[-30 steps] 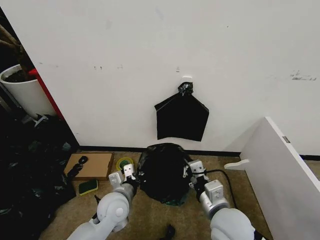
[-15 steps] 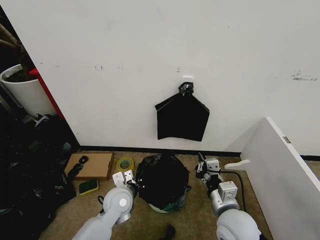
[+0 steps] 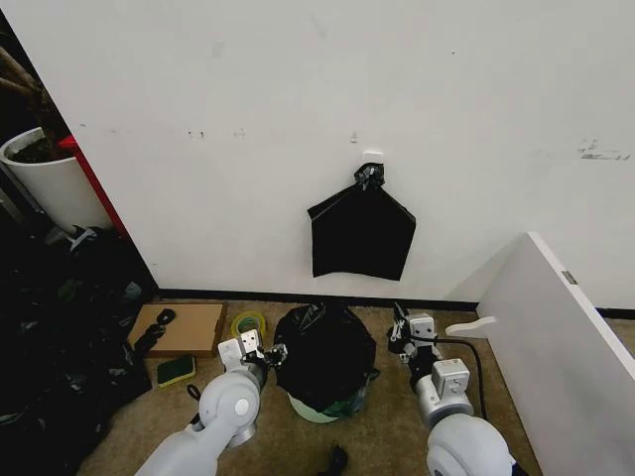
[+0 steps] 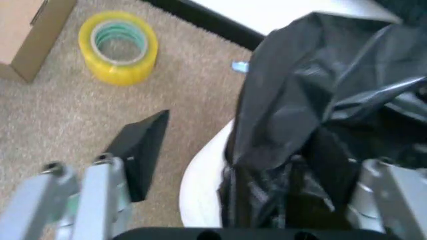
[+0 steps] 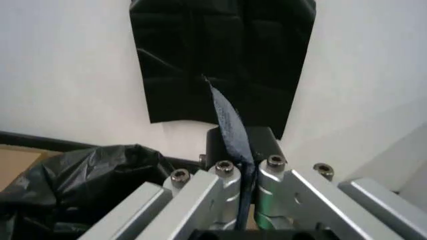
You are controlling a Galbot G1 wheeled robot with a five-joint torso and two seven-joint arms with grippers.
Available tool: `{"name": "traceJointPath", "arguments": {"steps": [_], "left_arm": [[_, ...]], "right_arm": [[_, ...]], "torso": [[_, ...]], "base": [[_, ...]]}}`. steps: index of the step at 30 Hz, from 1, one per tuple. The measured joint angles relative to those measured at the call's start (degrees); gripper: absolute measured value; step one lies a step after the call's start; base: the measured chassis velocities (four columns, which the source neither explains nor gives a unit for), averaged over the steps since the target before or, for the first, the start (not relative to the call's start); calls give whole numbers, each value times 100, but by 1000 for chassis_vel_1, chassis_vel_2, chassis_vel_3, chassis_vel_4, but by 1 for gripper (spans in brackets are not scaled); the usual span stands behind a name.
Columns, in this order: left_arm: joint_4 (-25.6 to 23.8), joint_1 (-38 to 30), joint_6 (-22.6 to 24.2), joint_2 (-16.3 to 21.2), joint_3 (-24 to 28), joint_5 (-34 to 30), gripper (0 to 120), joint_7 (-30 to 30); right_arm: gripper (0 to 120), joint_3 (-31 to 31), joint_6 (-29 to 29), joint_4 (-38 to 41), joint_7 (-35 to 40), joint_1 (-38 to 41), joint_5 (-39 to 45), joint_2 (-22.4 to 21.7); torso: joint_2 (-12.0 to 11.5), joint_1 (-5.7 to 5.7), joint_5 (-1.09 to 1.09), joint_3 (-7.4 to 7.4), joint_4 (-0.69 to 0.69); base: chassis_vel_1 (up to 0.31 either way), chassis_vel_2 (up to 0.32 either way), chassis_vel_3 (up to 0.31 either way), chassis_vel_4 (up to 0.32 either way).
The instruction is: Place the garbage bag over the trash bin.
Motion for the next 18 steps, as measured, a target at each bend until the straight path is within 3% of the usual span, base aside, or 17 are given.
{"name": "traceJointPath", "arguments": {"steps": [6, 15, 17, 18], "left_arm": [[-246, 91, 48, 68, -50, -20, 98, -20], [-726, 327, 130, 281, -135, 128, 100, 672], [-836, 424, 30, 341, -156, 464, 100, 986], [-886, 554, -285, 385, -168, 1014, 100, 1285]], "right_arm": [[0, -11, -25, -11, 14, -9, 55, 17], [0, 13, 50, 40, 5, -47, 53, 86], [0, 38, 203, 38, -54, -82, 48, 138], [0, 72, 372, 17, -144, -135, 31, 200]], "torso": [[0, 0, 0, 0, -1], [0, 0, 0, 0, -1], [0, 0, -1, 0, -2], [0, 0, -1, 0, -1]], "base": [[0, 0, 0, 0], [0, 0, 0, 0], [0, 0, 0, 0], [0, 0, 0, 0]]}}
